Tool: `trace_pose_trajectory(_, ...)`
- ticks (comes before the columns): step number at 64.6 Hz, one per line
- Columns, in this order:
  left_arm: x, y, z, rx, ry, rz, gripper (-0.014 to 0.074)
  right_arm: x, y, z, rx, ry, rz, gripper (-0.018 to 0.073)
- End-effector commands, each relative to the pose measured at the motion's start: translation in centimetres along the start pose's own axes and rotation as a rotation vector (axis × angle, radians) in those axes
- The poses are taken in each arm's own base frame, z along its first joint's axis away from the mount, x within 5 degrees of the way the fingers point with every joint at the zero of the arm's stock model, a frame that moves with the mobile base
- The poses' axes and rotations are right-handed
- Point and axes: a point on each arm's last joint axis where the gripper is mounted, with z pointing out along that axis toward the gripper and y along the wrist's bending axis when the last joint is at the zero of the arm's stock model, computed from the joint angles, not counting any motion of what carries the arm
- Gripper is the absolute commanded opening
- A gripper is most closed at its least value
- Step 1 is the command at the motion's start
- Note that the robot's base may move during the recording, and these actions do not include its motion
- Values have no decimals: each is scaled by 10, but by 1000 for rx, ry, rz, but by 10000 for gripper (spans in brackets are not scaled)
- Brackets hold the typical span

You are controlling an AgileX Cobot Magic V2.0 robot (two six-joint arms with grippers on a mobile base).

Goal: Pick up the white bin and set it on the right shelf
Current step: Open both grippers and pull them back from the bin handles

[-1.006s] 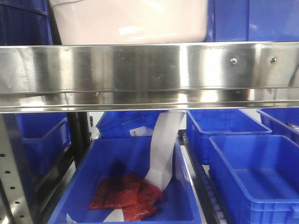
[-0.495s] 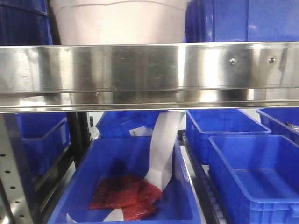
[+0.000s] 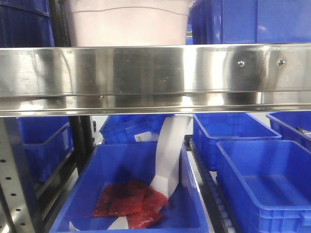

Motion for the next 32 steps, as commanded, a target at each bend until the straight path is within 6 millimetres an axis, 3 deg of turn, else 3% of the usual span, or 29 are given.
trace_pose_trajectory(1, 3, -6, -23, -77, -170, -20, -117, 4, -3, -30, 133, -160, 6, 77)
trace_pose_trajectory(11, 46, -8, -26, -171, -307, -56, -117, 55, -9, -72, 322, -286, -12, 77)
trace_pose_trajectory(20, 83, -15, -43, -269, -479, -48, -117, 91, -2, -109, 377, -388, -52, 77)
trace_pose_trajectory(32, 131, -26, -70, -372, -709, -37, -117, 116, 15, -148, 342, -529, -87, 77)
